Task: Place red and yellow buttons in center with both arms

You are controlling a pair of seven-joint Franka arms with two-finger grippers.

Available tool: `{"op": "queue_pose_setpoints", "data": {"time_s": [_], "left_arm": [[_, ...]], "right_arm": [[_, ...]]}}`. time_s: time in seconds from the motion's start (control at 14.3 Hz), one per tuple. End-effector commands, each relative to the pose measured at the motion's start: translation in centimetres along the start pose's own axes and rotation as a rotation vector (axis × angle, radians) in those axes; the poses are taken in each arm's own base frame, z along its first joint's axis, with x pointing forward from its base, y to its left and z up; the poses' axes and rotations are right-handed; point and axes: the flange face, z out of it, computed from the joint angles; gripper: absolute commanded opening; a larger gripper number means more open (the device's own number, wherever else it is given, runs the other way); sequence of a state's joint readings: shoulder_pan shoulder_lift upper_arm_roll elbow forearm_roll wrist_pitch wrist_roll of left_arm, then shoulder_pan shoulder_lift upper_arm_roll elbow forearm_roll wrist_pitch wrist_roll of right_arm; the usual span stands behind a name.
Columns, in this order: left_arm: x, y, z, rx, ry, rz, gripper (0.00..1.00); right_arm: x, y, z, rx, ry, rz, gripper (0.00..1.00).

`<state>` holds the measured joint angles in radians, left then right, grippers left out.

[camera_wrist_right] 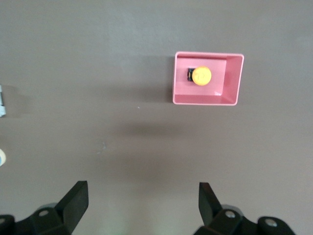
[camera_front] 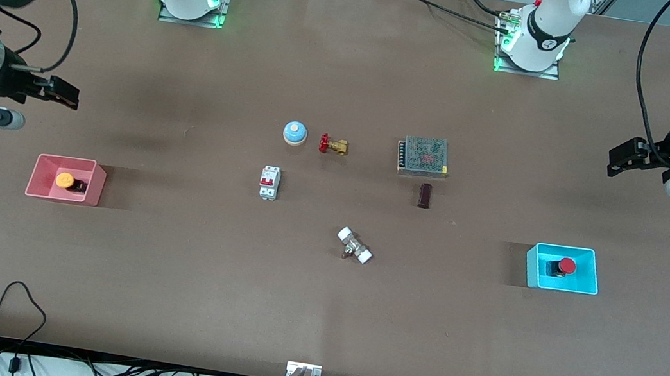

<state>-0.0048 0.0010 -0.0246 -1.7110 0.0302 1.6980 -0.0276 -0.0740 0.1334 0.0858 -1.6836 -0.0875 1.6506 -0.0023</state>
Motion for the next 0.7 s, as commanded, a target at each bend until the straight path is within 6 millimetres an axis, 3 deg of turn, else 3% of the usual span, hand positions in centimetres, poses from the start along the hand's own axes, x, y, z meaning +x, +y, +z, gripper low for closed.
{"op": "queue_pose_setpoints", "data": {"time_s": [0.0, 0.14, 0.21, 0.28, 0.42, 0.56, 0.63], "left_arm": [[0.6, -0.1, 0.0, -0.004, -0.015, 0.019, 1.0], [0.8, 0.0, 0.5, -0.005, -0.021, 0.021, 1.0], [1.5, 0.3, 2.3, -0.005, -0.053, 0.025, 1.0], [3.0, 1.0, 6.1, -0.01, -0.119, 0.025, 1.0], [3.7, 2.3, 8.9, -0.014, -0.165, 0.045, 1.0], [5.1, 6.5, 12.2, -0.059, -0.2, 0.043, 1.0], [7.4, 9.0, 12.0, -0.054, -0.157, 0.018, 1.0]], "right_arm": [[1.3, 3.0, 3.3, 0.004, 0.013, 0.045, 1.0], [3.0, 4.3, 5.4, -0.014, 0.046, 0.054, 1.0], [3.8, 4.6, 6.3, -0.041, 0.063, 0.049, 1.0], [4.6, 4.8, 7.2, -0.058, 0.079, 0.044, 1.0], [5.9, 6.8, 9.6, -0.051, 0.106, 0.065, 1.0], [7.1, 7.8, 12.4, -0.041, 0.125, 0.076, 1.0], [7.7, 8.2, 13.9, -0.036, 0.139, 0.081, 1.0]]}}
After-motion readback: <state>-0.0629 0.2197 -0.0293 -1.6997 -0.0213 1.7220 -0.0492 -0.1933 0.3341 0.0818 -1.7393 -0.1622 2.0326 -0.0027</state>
